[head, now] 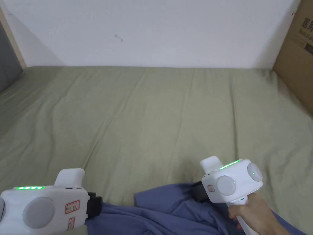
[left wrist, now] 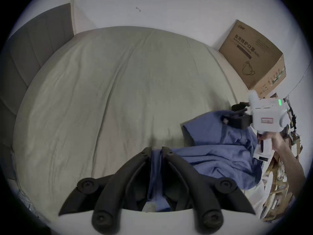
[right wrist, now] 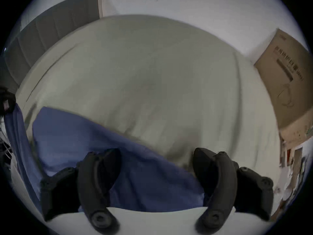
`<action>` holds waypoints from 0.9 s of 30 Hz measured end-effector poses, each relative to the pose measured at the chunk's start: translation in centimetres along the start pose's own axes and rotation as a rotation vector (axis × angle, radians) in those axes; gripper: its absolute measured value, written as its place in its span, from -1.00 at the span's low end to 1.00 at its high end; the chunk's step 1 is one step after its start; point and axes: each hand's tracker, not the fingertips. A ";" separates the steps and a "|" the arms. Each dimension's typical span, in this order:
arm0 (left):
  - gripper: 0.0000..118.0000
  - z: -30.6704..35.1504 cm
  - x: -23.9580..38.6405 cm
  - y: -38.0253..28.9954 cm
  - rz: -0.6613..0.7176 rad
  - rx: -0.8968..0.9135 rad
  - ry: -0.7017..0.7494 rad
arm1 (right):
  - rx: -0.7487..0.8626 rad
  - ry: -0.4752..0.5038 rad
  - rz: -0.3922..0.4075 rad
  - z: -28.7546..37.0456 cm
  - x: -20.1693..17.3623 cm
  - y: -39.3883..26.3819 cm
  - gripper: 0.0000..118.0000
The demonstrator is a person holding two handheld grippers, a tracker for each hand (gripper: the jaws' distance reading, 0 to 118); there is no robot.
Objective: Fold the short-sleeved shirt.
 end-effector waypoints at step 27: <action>-0.82 18.5 4.0 5.0 -0.170 0.343 0.161 | 0.600 -0.231 -0.467 35.6 14.1 -3.5 -0.99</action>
